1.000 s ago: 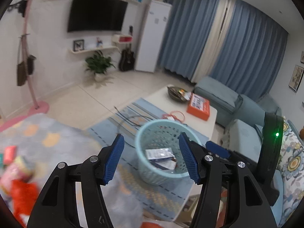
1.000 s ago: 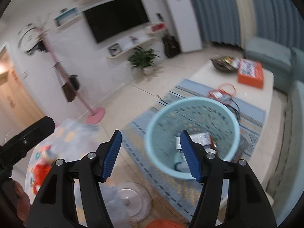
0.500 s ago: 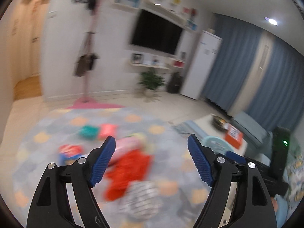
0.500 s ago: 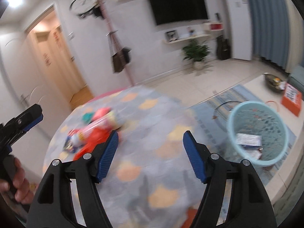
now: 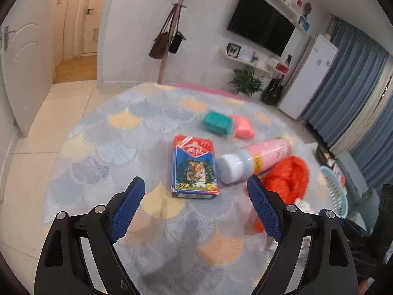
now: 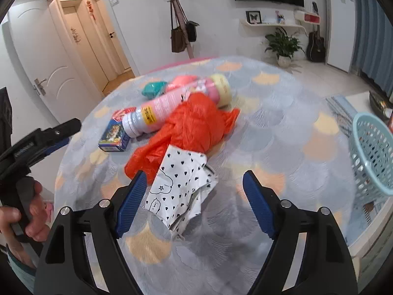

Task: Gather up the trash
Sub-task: 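Move both grippers back over the table toward the remaining trash, then grasp the tiger-print cigarette pack with the left gripper while the right gripper grasps the dotted paper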

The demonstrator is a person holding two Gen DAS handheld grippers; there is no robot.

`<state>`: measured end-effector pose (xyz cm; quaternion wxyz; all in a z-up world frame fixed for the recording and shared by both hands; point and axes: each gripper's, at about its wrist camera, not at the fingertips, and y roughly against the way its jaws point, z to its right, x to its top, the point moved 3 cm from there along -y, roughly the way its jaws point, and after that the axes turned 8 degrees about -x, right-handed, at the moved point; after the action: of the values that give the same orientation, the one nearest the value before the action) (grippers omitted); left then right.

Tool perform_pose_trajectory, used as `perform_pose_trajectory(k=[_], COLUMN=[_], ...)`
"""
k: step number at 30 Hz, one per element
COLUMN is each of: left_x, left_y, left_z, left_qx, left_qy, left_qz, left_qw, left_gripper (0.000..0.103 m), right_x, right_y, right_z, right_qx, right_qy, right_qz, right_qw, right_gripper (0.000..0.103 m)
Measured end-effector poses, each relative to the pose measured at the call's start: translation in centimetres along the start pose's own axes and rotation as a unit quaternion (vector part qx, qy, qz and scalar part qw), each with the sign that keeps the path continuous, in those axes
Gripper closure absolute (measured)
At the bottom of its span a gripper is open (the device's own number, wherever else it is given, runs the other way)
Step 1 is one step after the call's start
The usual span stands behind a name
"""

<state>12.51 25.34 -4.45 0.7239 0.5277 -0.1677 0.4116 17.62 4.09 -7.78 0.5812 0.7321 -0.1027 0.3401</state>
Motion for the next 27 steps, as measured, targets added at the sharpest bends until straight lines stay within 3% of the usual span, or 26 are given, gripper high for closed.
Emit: perform_pose_trajectory(k=[10,13,16,18,21,27], left_x=[-1.1,-1.4,-1.5,-1.4,-1.6,-2.2], left_y=[-5.4,-6.2,-6.3,-6.0,-5.5,-2.5], left_z=[-0.9,-0.9,-0.8,-0.6,-0.6,-0.5], left_qx=[0.033,0.053,0.076,0.076,0.083,0.074], left_qy=[-0.013,-0.022,-0.040,-0.043,-0.045,-0.040], left_qz=[-0.056,-0.068,-0.066,-0.064,-0.059,-0.024], left_qw=[0.9978,0.9960,0.9941,0.9941,0.9938,0.9961], left_gripper=[0.019,0.024,0.032,0.043,0.045,0.045], right_x=[-1.3,-1.5,-1.7,-1.8,-1.8,-1.5], right_y=[-2.2,-2.3,-2.3,-2.3,-2.1,-0.1], right_z=[-0.7,-1.1,-1.7,-2.0,-2.6,-2.3], right_qx=[-0.005,-0.016,-0.016,-0.020,-0.024,-0.024], right_qy=[0.010,0.024,0.037,0.046,0.057,0.057], right_qz=[-0.024,-0.024,-0.024,-0.024,-0.023,0.004], right_qw=[1.000,0.999,0.999,0.998,0.998,0.998], right_gripper=[0.027,0.029,0.043,0.062,0.078,0.094])
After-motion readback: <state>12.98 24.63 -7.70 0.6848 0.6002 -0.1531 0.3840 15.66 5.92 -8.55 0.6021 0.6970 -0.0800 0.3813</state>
